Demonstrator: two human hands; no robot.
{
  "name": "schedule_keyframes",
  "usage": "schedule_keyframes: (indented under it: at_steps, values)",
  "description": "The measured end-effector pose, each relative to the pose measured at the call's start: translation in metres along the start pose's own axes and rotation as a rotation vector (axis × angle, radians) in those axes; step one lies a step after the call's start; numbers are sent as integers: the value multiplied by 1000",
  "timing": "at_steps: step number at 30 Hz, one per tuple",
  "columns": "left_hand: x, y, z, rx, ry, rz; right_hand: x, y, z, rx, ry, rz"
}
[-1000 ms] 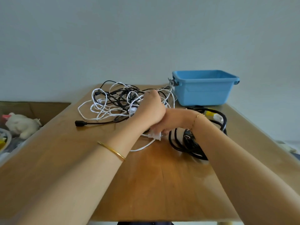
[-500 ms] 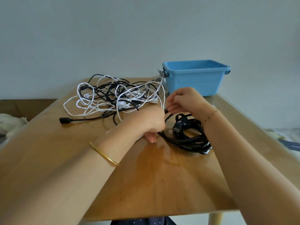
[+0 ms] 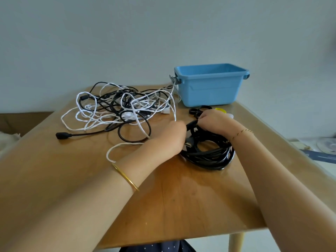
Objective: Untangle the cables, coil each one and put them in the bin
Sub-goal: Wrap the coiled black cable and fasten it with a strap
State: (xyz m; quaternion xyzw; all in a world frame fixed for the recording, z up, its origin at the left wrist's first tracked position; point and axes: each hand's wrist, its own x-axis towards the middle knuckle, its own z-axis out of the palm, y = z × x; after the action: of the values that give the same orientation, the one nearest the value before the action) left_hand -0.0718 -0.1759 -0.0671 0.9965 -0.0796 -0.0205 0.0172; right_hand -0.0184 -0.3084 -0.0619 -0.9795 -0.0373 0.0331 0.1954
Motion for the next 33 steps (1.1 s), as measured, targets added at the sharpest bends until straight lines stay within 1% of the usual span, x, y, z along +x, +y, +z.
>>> schedule_keyframes:
  at_steps: [2,5,9,11,13,15,17,19,22,24,26,29,30,33]
  values:
    - [3,-1,2,-20,60,29,-7,2,-3,-50,-15,-24]
    - [1,-1,3,-43,57,41,-16,6,-10,-58,-71,-31]
    - [8,-2,7,-131,55,41,-21,8,-14,-107,-205,-68]
    - [13,-6,11,-222,62,33,-19,12,-10,-133,-175,-63]
    - [16,-10,15,-412,85,21,-18,15,-6,-136,-124,-56]
    - [17,-14,18,-573,128,22,-18,18,-5,-117,-110,-64]
    - [17,-15,21,-661,146,25,-20,20,-4,-104,-89,-92]
    - [16,-14,22,-749,167,27,-21,21,-4,-73,-32,-124]
    - [17,-14,19,-910,199,2,-23,23,-3,180,-3,-145]
    - [17,-15,14,-983,207,-25,-24,21,-3,280,30,-183]
    - [17,-17,11,-1123,175,-72,-23,15,0,279,85,-222]
    - [12,-24,7,-1472,-3,-138,-20,3,3,253,177,-257]
    - [10,-27,6,-1523,-54,-112,-20,-1,5,246,190,-266]
    - [10,-33,3,-1482,-125,-28,-19,-6,7,268,194,-293]
